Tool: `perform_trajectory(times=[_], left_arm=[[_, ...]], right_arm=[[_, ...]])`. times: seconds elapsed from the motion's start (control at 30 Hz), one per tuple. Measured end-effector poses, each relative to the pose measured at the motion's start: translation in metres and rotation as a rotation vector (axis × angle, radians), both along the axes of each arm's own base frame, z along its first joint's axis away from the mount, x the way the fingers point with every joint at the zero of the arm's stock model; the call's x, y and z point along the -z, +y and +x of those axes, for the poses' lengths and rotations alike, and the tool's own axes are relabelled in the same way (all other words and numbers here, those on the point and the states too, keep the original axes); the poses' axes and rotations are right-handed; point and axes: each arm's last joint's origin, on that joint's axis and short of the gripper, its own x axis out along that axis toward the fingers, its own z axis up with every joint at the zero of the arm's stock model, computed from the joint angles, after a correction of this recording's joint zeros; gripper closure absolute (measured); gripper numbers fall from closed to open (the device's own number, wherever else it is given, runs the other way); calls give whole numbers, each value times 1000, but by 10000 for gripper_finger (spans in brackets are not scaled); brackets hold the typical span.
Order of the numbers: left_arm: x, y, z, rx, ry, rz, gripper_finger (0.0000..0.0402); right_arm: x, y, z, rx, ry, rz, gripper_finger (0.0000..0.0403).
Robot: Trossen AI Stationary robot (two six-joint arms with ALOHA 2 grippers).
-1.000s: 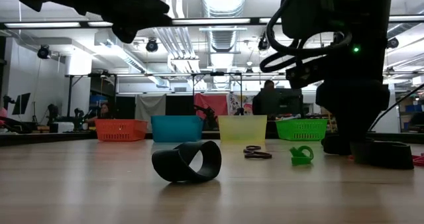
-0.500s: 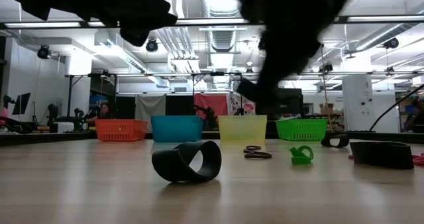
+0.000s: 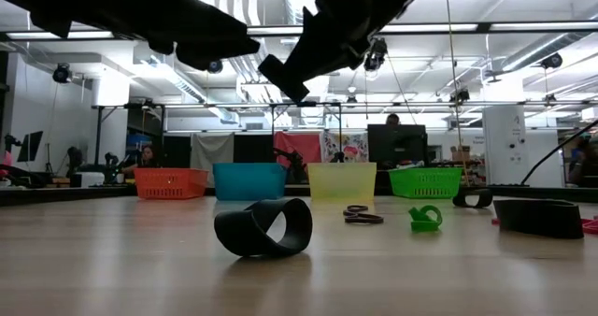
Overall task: Sort rubber bands into baskets
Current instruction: Put the black rubber band into the blue bin
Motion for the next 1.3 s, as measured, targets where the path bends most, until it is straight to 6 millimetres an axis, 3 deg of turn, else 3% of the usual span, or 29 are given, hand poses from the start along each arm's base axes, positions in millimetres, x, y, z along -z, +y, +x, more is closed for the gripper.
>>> perform_trajectory(times=[0.23, 0.43, 0.6, 0.8, 0.93, 1.07, 1.3], left_arm=[[6, 5, 3, -130, 15, 80, 176], [9, 4, 5, -128, 12, 102, 195], [7, 3, 7, -123, -17, 117, 251], [7, 4, 6, -130, -18, 145, 384], [7, 4, 6, -155, -22, 139, 395], [7, 5, 6, -185, -22, 127, 399], [7, 7, 4, -255, -1, 118, 401]], right_arm=[[-6, -8, 6, -70, 1, 8, 394], [-12, -10, 9, -77, -20, -5, 394], [-16, -15, 12, -51, -35, 15, 394], [-16, -15, 12, -33, -41, 33, 394], [-16, -17, 12, -3, -52, 68, 391], [-17, -18, 12, 8, -58, 69, 366], [-24, -29, 7, 112, -56, 11, 284]])
